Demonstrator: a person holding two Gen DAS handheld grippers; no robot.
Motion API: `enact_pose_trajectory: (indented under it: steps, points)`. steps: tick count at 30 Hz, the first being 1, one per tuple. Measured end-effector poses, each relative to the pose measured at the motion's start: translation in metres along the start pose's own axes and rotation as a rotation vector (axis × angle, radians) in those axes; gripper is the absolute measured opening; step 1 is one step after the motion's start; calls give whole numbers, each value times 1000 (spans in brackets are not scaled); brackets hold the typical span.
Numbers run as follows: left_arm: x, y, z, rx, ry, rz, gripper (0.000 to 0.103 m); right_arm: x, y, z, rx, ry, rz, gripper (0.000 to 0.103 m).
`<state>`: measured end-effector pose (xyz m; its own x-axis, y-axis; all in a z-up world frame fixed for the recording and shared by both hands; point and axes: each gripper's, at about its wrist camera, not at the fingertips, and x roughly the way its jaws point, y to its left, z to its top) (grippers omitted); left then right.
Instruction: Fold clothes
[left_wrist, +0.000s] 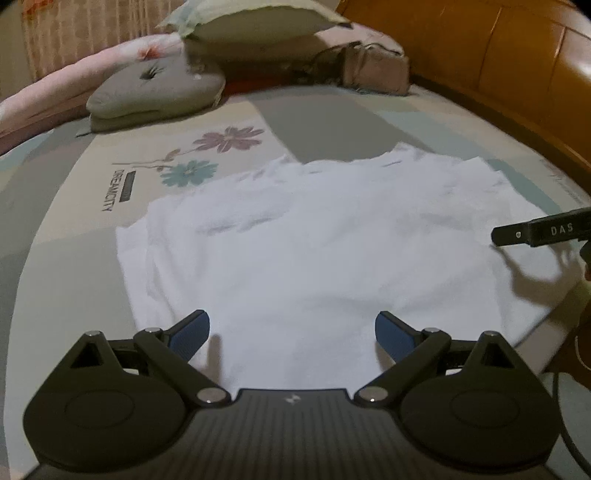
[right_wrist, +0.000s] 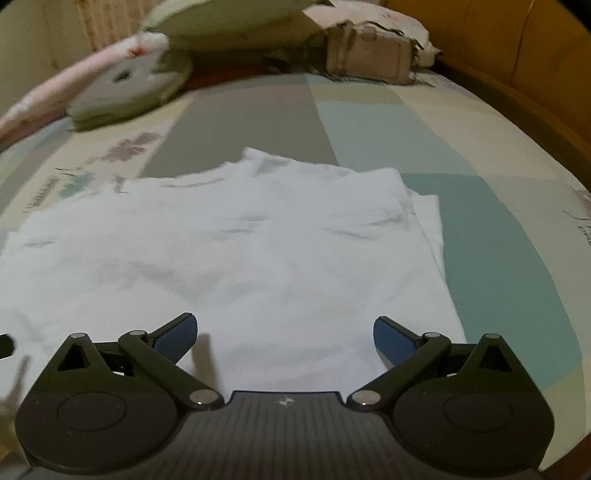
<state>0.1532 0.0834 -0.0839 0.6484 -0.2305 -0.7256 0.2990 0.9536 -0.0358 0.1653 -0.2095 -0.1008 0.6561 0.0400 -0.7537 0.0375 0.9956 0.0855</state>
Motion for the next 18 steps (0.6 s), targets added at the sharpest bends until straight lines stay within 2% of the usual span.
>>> enact_pose_trajectory:
  steps: [3, 8, 13, 18]
  points:
    - [6, 3, -7, -34, 29, -6, 96, -8, 2, -8, -3, 15, 20, 103]
    - [-1, 3, -17, -33, 34, 2, 96, -7, -2, -22, -8, 77, -34, 103]
    - [-13, 10, -16, -76, 11, 12, 96, -14, -3, -27, -2, 93, -47, 103]
    - [-12, 13, -23, -106, 28, 19, 96, -18, 2, -29, 2, 101, -38, 103]
